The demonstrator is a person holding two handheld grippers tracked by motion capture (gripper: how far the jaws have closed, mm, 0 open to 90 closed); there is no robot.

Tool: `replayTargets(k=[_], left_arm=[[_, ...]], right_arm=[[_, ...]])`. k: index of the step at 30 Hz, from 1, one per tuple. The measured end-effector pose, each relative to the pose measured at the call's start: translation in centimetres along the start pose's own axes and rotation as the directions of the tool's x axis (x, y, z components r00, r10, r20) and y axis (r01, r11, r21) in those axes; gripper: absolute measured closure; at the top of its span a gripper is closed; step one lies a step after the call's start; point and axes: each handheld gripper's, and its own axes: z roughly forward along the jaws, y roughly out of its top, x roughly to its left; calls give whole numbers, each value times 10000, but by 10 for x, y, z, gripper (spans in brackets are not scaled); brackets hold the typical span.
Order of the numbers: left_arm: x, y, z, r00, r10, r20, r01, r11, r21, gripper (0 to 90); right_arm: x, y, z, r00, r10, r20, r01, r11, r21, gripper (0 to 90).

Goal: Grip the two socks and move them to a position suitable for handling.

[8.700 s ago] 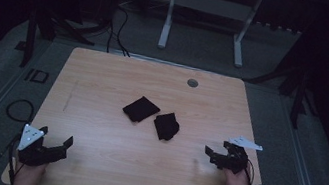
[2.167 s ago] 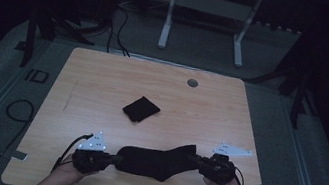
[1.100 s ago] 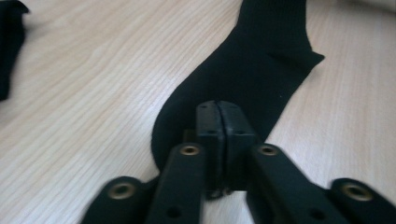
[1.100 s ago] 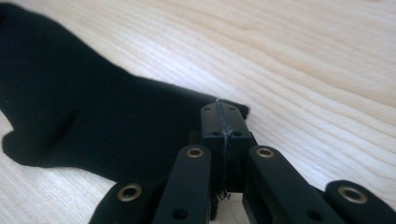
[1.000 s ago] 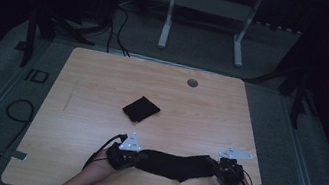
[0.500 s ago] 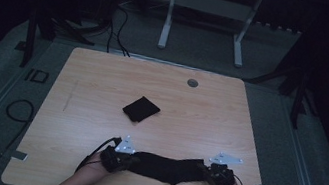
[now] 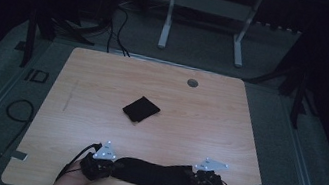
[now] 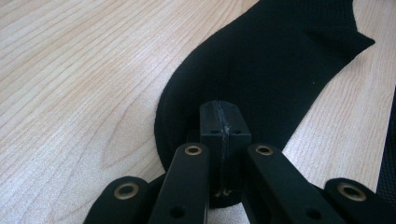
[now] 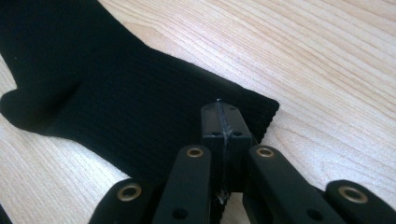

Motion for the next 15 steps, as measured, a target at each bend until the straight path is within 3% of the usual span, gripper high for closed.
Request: replayTargets(k=[3, 6, 7, 8, 9, 10, 11, 12, 13, 15], left_arm=[[1, -1, -1, 9998, -46, 185, 49, 9999, -157, 889], [4, -3, -7, 9983, -177, 560, 216, 9973, -701, 732], [4, -3, -7, 9983, -177, 560, 216, 9973, -701, 699], [4, -2, -12, 9987, -103, 499, 156, 9942, -1068, 699], [4, -2, -15, 9992, -121, 377, 165, 9930, -1174, 573], [4, -2, -17, 9997, -119, 203, 144, 9916, -1285, 533], [7, -3, -19, 9995, -225, -241, 191, 9911, -1319, 497], [7, -3, -19, 9995, -225, -241, 191, 9911, -1319, 471], [12, -6, -21, 9969, -466, -626, 373, 9890, -1431, 447], [17, -9, -24, 9936, -742, -856, 586, 9834, -1719, 417]], right_arm=[[-1, 1, -1, 9995, 197, -258, -198, 9998, -17, 884], [0, 8, -11, 9978, 427, -498, -445, 9984, -355, 870], [0, 8, -11, 9978, 427, -498, -445, 9984, -355, 870], [0, 13, -15, 9974, 386, -615, -419, 9977, -537, 854], [2, 36, -25, 9967, -41, -806, -57, 9926, -1216, 752], [3, 46, -26, 9963, -226, -833, 110, 9905, -1369, 711], [4, 56, -26, 9961, -459, -750, 340, 9878, -1519, 662], [5, 67, -23, 9943, -722, -790, 584, 9845, -1653, 631], [6, 79, -20, 9918, -960, -845, 808, 9825, -1680, 620], [9, 101, -9, 9873, -1347, -845, 1168, 9749, -1895, 586]])
